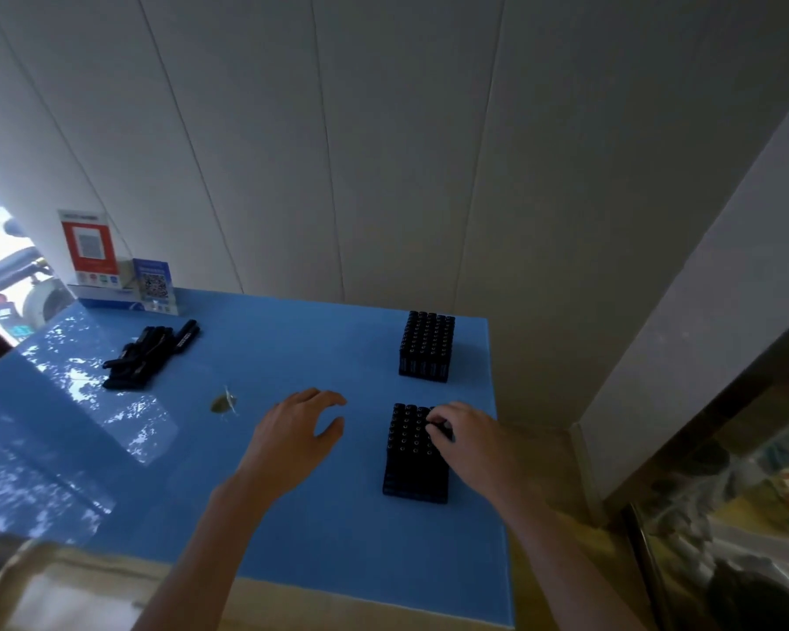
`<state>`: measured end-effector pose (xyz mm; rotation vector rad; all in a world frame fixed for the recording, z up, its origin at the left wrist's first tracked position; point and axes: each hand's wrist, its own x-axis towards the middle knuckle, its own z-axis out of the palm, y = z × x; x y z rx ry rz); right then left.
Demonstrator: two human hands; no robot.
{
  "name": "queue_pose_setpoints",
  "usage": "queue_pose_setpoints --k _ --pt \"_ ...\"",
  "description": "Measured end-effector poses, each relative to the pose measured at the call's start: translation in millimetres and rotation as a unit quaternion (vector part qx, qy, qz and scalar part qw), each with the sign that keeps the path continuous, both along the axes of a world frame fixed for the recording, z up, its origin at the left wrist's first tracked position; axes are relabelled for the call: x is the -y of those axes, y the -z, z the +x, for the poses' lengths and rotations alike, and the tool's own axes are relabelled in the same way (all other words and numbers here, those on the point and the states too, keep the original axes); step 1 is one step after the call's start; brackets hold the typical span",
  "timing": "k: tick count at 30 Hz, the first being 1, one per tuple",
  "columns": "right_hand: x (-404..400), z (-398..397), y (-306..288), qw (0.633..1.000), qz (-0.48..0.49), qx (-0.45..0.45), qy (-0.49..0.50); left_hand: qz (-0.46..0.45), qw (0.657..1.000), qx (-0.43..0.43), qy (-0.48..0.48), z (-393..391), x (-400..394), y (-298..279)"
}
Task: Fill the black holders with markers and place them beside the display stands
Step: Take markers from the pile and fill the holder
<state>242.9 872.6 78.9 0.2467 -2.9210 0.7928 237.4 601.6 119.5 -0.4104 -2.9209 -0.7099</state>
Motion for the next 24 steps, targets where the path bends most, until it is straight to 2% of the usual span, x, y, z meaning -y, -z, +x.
queue_pose_setpoints --k 7,13,24 --pt "46 -10 -27 0.998 -0.018 -0.032 -0.048 0.006 0.997 -0.006 -0.075 22 38 -16" --pt "103 -12 -34 0.994 -0.018 -0.025 -0.104 0.016 0.99 -0.002 -0.141 44 96 -19" --pt "257 -1 -30 0.993 0.028 -0.025 -0.111 0.024 0.978 0.003 -0.207 84 260 -9"
